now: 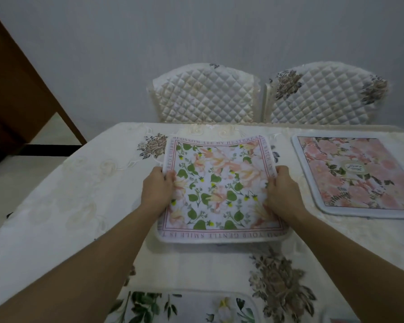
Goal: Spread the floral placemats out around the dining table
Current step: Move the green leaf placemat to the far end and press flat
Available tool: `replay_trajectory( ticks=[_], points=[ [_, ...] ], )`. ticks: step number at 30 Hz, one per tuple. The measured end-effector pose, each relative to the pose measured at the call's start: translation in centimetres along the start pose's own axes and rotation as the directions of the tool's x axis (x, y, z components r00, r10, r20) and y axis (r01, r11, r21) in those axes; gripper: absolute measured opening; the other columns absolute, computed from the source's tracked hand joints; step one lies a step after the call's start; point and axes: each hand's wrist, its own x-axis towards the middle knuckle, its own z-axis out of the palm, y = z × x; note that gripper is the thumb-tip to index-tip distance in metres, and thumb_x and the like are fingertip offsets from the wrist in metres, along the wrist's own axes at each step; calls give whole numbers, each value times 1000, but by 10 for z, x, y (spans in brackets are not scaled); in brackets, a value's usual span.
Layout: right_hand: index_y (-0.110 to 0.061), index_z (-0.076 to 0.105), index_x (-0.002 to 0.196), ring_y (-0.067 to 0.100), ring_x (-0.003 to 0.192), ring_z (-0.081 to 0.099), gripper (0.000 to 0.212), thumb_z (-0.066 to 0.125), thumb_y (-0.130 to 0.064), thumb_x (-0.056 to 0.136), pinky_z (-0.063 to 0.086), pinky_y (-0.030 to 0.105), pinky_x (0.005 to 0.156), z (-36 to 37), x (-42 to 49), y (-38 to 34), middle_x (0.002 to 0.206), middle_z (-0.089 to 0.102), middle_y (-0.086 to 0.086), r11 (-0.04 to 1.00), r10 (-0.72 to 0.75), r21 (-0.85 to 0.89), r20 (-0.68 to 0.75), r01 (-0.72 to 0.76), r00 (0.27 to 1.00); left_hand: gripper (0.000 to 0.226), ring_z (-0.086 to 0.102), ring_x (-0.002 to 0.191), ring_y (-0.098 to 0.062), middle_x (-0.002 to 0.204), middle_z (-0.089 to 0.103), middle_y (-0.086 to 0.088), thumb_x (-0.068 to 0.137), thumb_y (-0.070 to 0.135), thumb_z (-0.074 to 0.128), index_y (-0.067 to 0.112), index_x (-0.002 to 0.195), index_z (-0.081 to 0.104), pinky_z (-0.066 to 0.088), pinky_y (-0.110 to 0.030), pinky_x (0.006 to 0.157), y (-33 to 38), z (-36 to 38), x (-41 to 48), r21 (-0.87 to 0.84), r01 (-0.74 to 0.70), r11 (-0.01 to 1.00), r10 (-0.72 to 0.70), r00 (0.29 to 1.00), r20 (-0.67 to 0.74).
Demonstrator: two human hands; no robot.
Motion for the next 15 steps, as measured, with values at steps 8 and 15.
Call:
replay_trajectory(
  ticks=[8,15],
  points=[
    [-7,42,108,31,82,55,12,39,-7,96,45,38,73,40,44,-24,93,57,10,999,52,3,-21,-52,998,29,60,89,-25,100,63,-4,99,35,46,10,109,58,47,-37,75,-5,-13,68,71,-73,995,77,996,-47],
    [-5,41,105,41,108,54,12,42,-4,94,42,41,82,58,78,-38,108,55,21,994,46,-92,-56,-51,997,28,63,88,-25,102,67,-6,97,34,48,11,107,61,48,-36,73,-16,-2,108,64,-34,997,37,998,-54]
  ],
)
